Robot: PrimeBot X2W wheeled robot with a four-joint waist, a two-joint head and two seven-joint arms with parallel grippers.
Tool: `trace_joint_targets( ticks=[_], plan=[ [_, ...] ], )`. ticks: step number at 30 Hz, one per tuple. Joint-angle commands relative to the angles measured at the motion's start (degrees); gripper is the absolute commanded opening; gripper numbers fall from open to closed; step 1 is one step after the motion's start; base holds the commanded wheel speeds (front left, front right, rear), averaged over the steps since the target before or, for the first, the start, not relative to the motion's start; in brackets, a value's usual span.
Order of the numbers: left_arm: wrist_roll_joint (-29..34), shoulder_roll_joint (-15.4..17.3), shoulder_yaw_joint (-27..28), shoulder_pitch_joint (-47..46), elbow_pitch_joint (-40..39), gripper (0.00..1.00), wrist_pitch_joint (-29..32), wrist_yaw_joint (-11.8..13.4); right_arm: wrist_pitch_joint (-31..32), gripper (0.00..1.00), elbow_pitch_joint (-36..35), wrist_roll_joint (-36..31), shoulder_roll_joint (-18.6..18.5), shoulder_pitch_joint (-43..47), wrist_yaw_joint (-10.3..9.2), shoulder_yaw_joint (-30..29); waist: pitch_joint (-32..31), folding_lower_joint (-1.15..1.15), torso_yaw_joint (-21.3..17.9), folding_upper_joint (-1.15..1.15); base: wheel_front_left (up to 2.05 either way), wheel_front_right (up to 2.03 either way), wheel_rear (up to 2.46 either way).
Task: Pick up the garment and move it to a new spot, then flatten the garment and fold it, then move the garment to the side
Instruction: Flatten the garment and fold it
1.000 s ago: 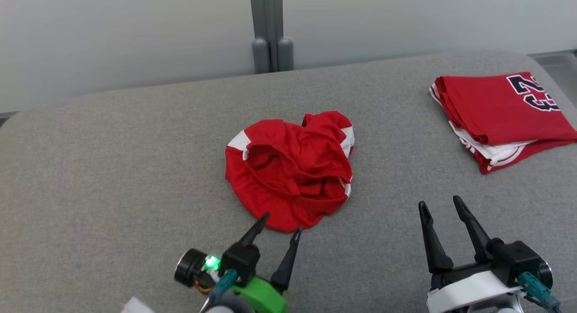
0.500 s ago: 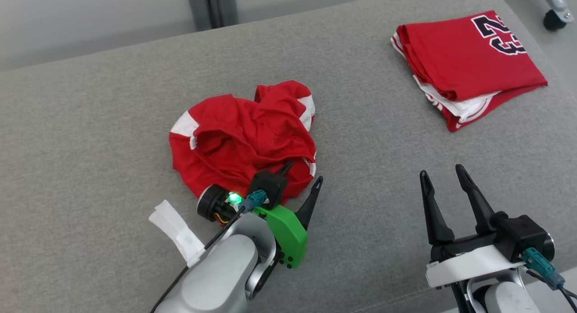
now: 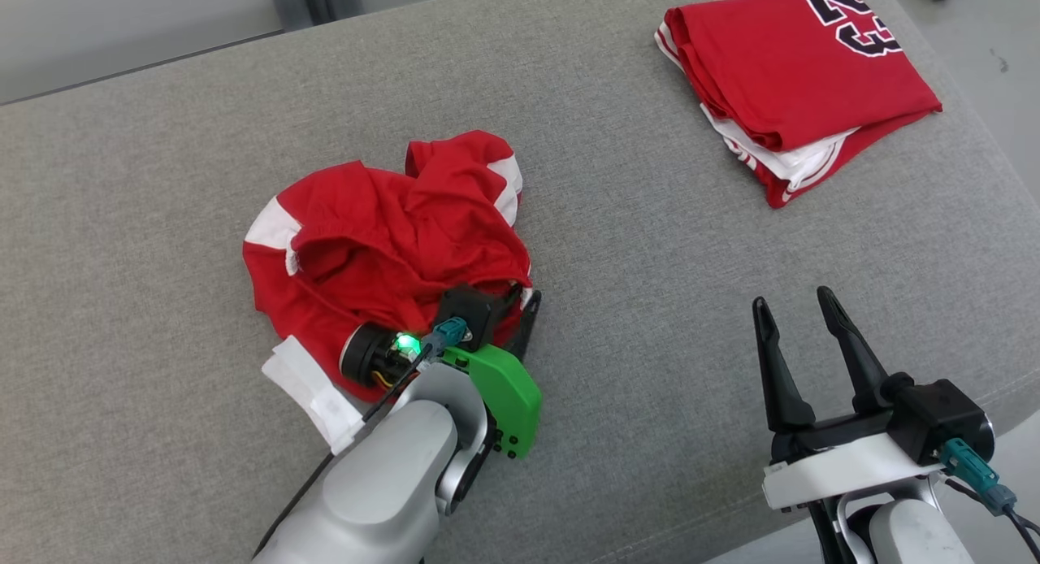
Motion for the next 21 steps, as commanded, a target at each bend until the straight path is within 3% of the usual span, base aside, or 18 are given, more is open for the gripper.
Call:
trace_joint_targets(
  ticks=[1, 6, 10, 14, 18, 21],
  plan=[
    [-0.92, 0.29, -0.12, -0.96, -0.01, 0.00, -0.63, -0.41, -0.01, 1.00, -0.01, -0.18, 0.03, 0.05, -0.06, -0.40, -0.61, 0.00, 0.44, 0.00, 0.00, 0.00, 0.00],
    [-6.21, 0.25, 0.38, -2.35, -2.80, 0.00, 0.92, -3.54, -0.01, 1.00, 0.46, 0.06, 0.11, 0.63, -0.06, -0.40, -3.31, 0.00, 1.59, 0.00, 0.00, 0.00, 0.00],
    [-10.02, 0.61, 2.37, -7.04, -7.15, 0.00, 5.33, -6.71, -0.01, 1.00, 0.87, 0.32, 0.18, 1.02, -0.06, 0.16, -6.15, 0.00, 2.44, 0.00, 0.00, 0.00, 0.00],
    [-15.20, 2.96, 5.24, -12.39, -15.51, 0.00, 12.33, -9.11, -0.01, 1.00, 1.68, 0.41, 0.24, 1.98, -0.06, 0.46, -9.74, 0.00, 3.25, 0.00, 0.00, 0.00, 0.00],
    [-19.33, 6.15, 8.85, -15.00, -24.31, 0.00, 16.92, -8.86, -0.01, 1.00, 2.06, 0.22, 0.22, 3.19, -0.06, -0.25, -13.07, 0.00, 4.68, 0.00, 0.00, 0.00, 0.00],
    [-22.08, 10.00, 11.85, -11.83, -30.95, 0.00, 18.69, -6.45, -0.01, 1.00, 1.89, 0.07, -0.13, 3.92, -0.06, -0.88, -14.50, 0.00, 6.29, 0.00, 0.00, 0.00, 0.00]
  ],
)
